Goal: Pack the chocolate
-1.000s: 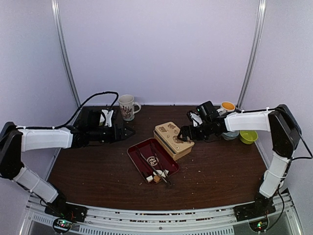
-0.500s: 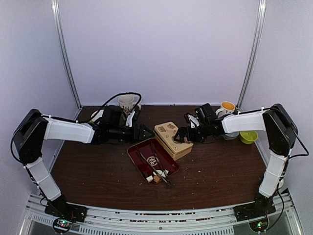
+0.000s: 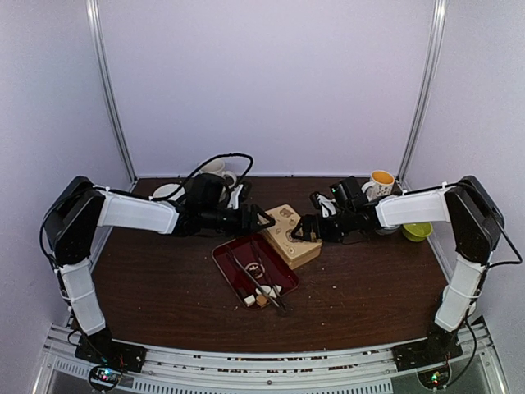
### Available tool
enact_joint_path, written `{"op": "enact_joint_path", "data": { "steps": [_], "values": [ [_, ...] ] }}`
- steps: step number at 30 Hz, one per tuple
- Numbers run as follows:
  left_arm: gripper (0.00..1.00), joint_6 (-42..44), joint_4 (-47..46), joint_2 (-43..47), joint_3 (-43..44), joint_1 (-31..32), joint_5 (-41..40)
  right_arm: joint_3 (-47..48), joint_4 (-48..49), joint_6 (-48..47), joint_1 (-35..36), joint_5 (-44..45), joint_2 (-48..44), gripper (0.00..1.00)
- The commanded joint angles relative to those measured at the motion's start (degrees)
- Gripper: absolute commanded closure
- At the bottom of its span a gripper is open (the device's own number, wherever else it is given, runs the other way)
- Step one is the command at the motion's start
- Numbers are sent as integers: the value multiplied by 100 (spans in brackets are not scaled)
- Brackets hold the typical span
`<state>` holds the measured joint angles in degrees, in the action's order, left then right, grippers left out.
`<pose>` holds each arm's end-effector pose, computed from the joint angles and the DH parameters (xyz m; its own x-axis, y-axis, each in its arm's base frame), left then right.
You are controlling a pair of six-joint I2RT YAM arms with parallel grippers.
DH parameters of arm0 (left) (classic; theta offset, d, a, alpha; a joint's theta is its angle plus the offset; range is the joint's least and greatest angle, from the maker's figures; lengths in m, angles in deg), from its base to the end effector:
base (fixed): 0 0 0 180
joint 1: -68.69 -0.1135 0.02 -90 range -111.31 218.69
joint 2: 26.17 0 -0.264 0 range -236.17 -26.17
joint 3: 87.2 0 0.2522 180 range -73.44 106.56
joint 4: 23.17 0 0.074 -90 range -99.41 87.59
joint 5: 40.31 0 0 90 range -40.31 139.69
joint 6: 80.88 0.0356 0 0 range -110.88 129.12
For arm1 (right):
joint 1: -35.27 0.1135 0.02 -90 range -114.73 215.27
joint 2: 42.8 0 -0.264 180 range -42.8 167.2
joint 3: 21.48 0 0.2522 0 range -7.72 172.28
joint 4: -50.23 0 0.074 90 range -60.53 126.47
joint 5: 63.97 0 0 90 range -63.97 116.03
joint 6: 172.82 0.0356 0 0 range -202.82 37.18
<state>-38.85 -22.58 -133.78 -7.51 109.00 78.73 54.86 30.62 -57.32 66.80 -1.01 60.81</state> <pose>0.3054 -0.2817 0.1969 -0.9054 -0.0835 -0.4162 0.3261 0.4910 -0.8078 0.3142 0.2118 0.1774 -0.8761 -0.0876 -0.4741 -0.3916 0.7029 0.5938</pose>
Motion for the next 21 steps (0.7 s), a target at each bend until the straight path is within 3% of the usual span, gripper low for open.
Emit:
{"op": "enact_joint_path", "data": {
  "steps": [1,21],
  "values": [
    [32,-120,79,-240,381,20,77,-136,158,69,71,-274,-277,0],
    [30,-351,648,-550,696,29,-472,-436,349,222,150,-436,-576,6]
  ]
}}
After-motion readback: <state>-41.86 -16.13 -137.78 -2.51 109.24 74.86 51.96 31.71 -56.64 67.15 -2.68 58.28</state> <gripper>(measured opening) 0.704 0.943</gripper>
